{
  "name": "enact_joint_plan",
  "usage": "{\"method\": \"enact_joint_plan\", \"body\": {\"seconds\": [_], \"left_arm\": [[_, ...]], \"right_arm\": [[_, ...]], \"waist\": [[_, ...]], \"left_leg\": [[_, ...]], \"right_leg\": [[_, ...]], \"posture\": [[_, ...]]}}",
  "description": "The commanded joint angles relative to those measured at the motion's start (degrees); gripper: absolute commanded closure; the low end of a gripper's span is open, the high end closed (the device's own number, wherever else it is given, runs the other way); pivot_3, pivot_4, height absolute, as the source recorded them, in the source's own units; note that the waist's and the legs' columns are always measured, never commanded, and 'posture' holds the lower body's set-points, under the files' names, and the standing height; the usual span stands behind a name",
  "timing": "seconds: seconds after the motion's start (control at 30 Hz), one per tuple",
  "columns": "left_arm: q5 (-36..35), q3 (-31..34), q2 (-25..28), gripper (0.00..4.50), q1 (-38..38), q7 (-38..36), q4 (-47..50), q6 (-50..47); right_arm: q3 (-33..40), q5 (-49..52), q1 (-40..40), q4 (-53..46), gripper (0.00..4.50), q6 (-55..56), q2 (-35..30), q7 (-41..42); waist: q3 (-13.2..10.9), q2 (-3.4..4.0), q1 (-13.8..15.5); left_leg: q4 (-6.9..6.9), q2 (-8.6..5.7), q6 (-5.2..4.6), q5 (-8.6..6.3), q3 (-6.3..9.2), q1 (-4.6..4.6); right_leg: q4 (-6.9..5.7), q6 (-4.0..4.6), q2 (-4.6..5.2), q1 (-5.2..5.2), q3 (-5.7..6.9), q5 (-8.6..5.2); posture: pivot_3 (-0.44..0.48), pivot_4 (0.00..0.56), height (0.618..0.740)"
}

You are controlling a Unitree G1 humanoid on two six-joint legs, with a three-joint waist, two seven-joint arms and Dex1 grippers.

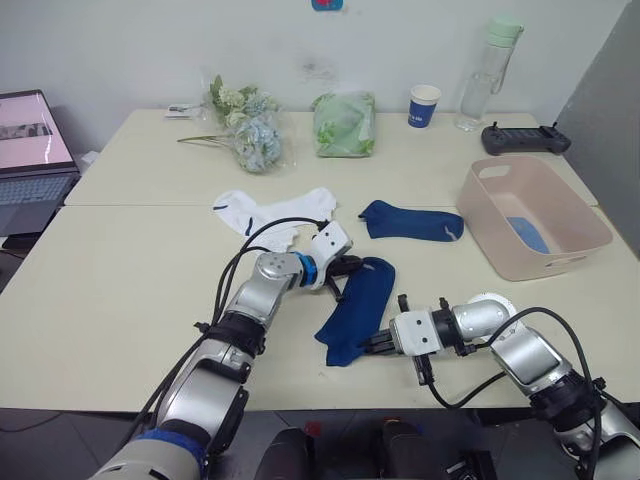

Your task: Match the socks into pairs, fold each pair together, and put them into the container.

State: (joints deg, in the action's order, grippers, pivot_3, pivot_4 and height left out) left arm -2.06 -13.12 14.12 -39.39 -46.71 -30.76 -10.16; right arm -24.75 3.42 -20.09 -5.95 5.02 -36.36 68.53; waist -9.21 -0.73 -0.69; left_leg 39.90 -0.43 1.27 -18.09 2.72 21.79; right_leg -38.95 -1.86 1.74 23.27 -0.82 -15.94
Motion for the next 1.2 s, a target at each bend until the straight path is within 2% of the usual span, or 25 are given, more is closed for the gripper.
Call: {"method": "enact_joint_plan", "body": {"seconds": [0.03,0.17,0.27,0.43,0.5,0.57,0.6,0.63,0.67,0.73,0.83,0.97,1.2], "left_arm": [[-1.23,3.9,2.85,4.46,3.53,2.81,7.88,-3.86],[-2.84,7.06,7.02,4.46,10.73,3.88,19.13,-9.43],[-4.75,8.82,9.22,4.46,16.78,4.6,28.77,-14.75],[-7.22,11.21,8.65,4.46,24.36,8.79,40.32,-21.53],[-7.81,11.54,7.79,4.5,26.23,10.46,42.84,-22.36],[-7.9,11.77,7.29,4.05,27.01,11.99,43.65,-22.59],[-8.31,12.74,7.73,4.05,27.17,12.02,43.85,-22.14],[-8.9,13.89,8.33,3.63,27.14,11.75,44.01,-21.7],[-9.57,14.89,8.99,3.53,26.83,11.07,43.93,-21.24],[-10.9,15.67,10.68,2.94,25.2,8.86,42.7,-20.33],[-12.03,14.65,12.72,2.19,21.43,4.71,38.59,-19.0],[-10.27,10.36,13.92,2.19,14.42,-0.96,29.91,-14.24],[-5.89,2.87,12.84,2.19,4.17,-7.56,14.0,-6.04]], "right_arm": [[3.22,1.28,0.81,-1.82,4.5,2.24,-1.99,0.19],[4.98,1.37,1.63,1.13,4.5,7.63,-3.5,0.54],[5.92,2.63,1.27,2.67,4.5,7.25,-2.85,0.37],[6.61,4.26,1.64,2.51,4.5,6.03,-2.5,0.22],[7.2,5.21,2.37,1.72,4.04,4.72,-2.52,-0.02],[8.74,6.46,3.6,0.64,3.51,3.29,-3.15,-0.44],[12.38,8.46,6.02,-0.42,3.51,0.19,-4.61,-2.08],[16.05,10.82,8.7,-1.89,3.17,-4.2,-5.93,-3.95],[19.06,13.64,11.12,-3.74,3.04,-9.52,-6.93,-5.54],[23.49,20.56,15.7,-9.87,2.41,-22.13,-8.1,-9.22],[26.16,27.12,20.28,-17.76,2.4,-36.27,-8.24,-15.12],[26.54,34.4,23.28,-24.89,2.4,-50.98,-6.33,-22.6],[26.5,44.11,21.83,-27.36,2.4,-66.43,-1.65,-30.93]], "waist": [[0.0,0.0,0.0],[0.0,0.0,-0.32],[0.0,0.0,-0.4],[0.0,0.0,-0.27],[0.0,0.0,-0.12],[0.0,0.0,0.07],[0.0,0.0,0.36],[0.0,0.0,0.48],[0.0,0.0,0.83],[0.0,-0.01,1.18],[0.02,0.01,1.09],[0.02,0.02,0.78],[0.01,-0.01,0.55]], "left_leg": [[0.0,-0.01,0.0,0.0,0.0,0.0],[-0.01,0.0,0.0,0.0,0.01,-0.01],[-0.03,0.01,0.0,0.0,0.02,-0.02],[-0.02,0.0,-0.03,-0.02,0.02,-0.01],[-0.02,0.0,-0.13,-0.08,0.02,0.0],[-0.02,-0.01,-0.12,-0.07,0.02,0.0],[-0.02,-0.01,-0.12,-0.07,0.02,0.0],[-0.02,-0.01,-0.12,-0.07,0.01,0.0],[-0.02,-0.02,-0.12,-0.07,-0.01,-0.01],[-0.03,-0.03,-0.09,-0.06,0.05,0.12],[-0.03,-0.01,-0.19,-0.12,0.09,0.07],[-0.03,-0.03,-0.22,-0.13,0.06,0.04],[-0.03,-0.07,-0.23,-0.13,0.05,0.05]], "right_leg": [[0.0,0.0,0.0,0.0,0.0,0.0],[0.0,0.0,0.23,0.0,0.0,0.0],[-0.01,0.0,0.25,-0.01,0.0,0.0],[0.01,0.0,0.3,-0.03,0.0,0.0],[0.02,0.0,0.32,-0.04,0.0,0.0],[0.03,0.0,0.33,-0.04,0.01,0.0],[0.03,0.0,0.33,-0.04,0.01,0.0],[0.03,0.0,0.33,-0.04,0.0,0.0],[0.03,0.0,0.33,-0.04,-0.01,0.0],[0.12,0.0,0.4,-0.03,0.06,0.0],[0.05,0.01,0.4,-0.06,0.1,0.0],[0.02,0.01,0.34,-0.08,0.07,0.0],[0.03,0.0,0.22,-0.06,0.1,0.0]], "posture": [[0.0,0.15,0.74],[0.0,0.15,0.74],[0.0,0.15,0.74],[0.0,0.15,0.74],[0.0,0.15,0.74],[0.0,0.15,0.74],[0.0,0.15,0.74],[0.0,0.15,0.74],[0.0,0.15,0.74],[0.0,0.15,0.74],[0.0,0.15,0.74],[0.0,0.15,0.74],[0.0,0.15,0.74]]}}
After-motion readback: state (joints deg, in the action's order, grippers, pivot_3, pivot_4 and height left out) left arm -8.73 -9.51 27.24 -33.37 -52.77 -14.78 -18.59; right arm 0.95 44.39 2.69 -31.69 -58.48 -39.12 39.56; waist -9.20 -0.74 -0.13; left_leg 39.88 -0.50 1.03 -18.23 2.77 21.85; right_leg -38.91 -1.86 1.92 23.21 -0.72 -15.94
